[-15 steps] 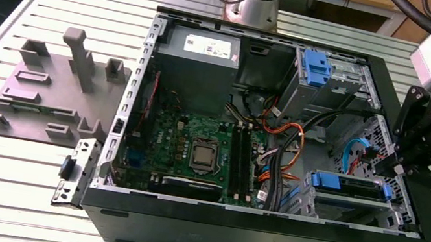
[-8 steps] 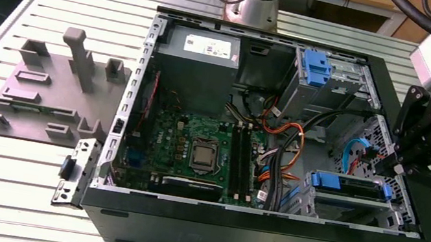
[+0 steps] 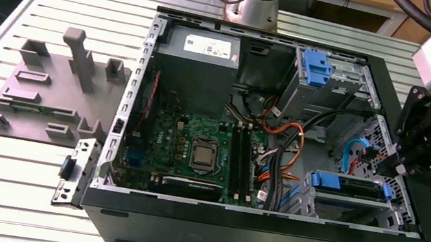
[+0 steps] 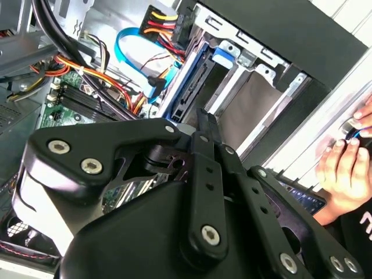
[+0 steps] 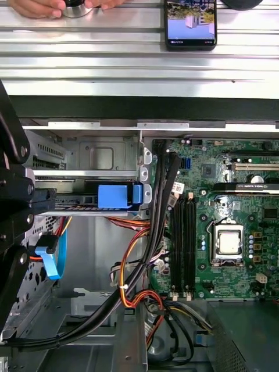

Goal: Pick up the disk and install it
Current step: 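Insert the first disk wire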

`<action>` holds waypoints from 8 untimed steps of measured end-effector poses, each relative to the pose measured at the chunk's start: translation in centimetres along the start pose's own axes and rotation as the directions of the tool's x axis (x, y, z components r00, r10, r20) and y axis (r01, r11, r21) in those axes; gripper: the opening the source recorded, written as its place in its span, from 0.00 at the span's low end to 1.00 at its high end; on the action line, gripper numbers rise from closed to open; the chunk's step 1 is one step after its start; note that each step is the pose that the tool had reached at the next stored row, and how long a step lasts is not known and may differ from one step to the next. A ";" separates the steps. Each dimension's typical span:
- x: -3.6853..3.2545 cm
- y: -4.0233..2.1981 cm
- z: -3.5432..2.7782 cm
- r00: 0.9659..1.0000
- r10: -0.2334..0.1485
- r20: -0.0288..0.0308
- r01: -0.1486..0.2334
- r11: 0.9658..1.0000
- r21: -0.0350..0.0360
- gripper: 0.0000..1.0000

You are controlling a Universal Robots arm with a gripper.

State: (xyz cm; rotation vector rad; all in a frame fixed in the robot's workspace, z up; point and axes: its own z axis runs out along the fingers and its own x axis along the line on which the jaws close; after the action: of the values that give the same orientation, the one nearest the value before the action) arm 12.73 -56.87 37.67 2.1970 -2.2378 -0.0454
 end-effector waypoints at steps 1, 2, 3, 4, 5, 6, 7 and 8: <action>-0.01 -0.16 0.00 1.000 0.000 0.000 0.000 1.000 0.000 0.11; -0.03 -0.39 0.00 1.000 0.000 0.000 0.000 1.000 0.000 0.11; -0.05 -0.64 0.01 1.000 0.000 0.000 0.000 1.000 -0.001 0.11; -0.07 -0.89 0.01 1.000 0.000 0.000 0.000 1.000 -0.002 0.11; -0.10 -1.14 0.02 1.000 0.000 0.000 0.000 1.000 -0.003 0.11; -0.15 -1.33 0.04 1.000 0.000 0.000 0.000 1.000 -0.004 0.11; -0.21 -1.45 0.04 1.000 0.000 0.000 0.000 1.000 -0.005 0.11; -0.32 -1.52 0.06 1.000 0.000 0.000 0.000 1.000 -0.005 0.11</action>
State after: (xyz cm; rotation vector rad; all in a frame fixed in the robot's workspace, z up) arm 14.25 -56.57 37.58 2.1944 -2.2352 -0.0503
